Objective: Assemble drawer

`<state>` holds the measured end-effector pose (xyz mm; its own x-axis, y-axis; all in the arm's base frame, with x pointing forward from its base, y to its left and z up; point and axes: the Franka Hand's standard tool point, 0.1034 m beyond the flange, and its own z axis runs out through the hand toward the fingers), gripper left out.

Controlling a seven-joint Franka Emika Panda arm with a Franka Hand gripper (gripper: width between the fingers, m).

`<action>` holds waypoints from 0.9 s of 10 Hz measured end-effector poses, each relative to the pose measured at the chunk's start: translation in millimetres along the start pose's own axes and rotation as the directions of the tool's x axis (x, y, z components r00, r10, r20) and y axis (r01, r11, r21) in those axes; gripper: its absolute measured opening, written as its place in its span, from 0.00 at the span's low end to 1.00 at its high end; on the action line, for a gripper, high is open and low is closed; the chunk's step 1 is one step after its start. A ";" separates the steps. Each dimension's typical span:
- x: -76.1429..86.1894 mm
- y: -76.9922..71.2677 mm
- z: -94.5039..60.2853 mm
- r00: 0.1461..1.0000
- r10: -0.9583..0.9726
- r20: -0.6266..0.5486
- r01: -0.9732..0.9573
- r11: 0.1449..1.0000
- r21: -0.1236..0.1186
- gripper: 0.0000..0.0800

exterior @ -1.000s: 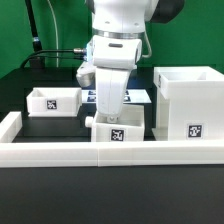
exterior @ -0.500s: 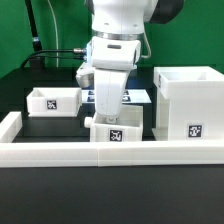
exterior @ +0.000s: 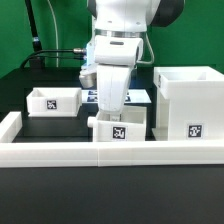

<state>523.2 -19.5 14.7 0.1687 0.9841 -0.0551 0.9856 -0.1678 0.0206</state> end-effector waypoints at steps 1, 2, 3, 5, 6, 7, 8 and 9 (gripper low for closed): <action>-2.1 -0.4 0.9 1.000 0.004 0.001 -0.004 1.000 0.003 0.05; -8.7 0.5 1.3 1.000 -0.002 0.000 0.002 1.000 0.003 0.05; -12.2 2.1 0.9 0.999 -0.037 0.000 0.037 0.999 0.001 0.05; -14.9 2.8 1.2 0.999 -0.037 0.000 0.037 0.999 0.001 0.05; -15.1 2.7 1.4 0.999 -0.036 0.000 0.036 0.999 0.002 0.05; -14.6 3.3 1.0 0.999 -0.045 0.002 0.045 0.999 0.010 0.05; -11.3 6.3 -0.9 0.997 -0.076 0.004 0.076 0.997 0.018 0.05; -9.0 9.0 -2.6 0.997 -0.081 0.003 0.081 0.997 0.014 0.05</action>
Offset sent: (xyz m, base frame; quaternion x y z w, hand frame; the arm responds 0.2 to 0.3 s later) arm 0.0131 0.0050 0.0058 -0.0109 0.0550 -0.1199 0.9912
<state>530.5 -29.7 18.0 0.0887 0.9943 -0.0599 0.9960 -0.0888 0.0020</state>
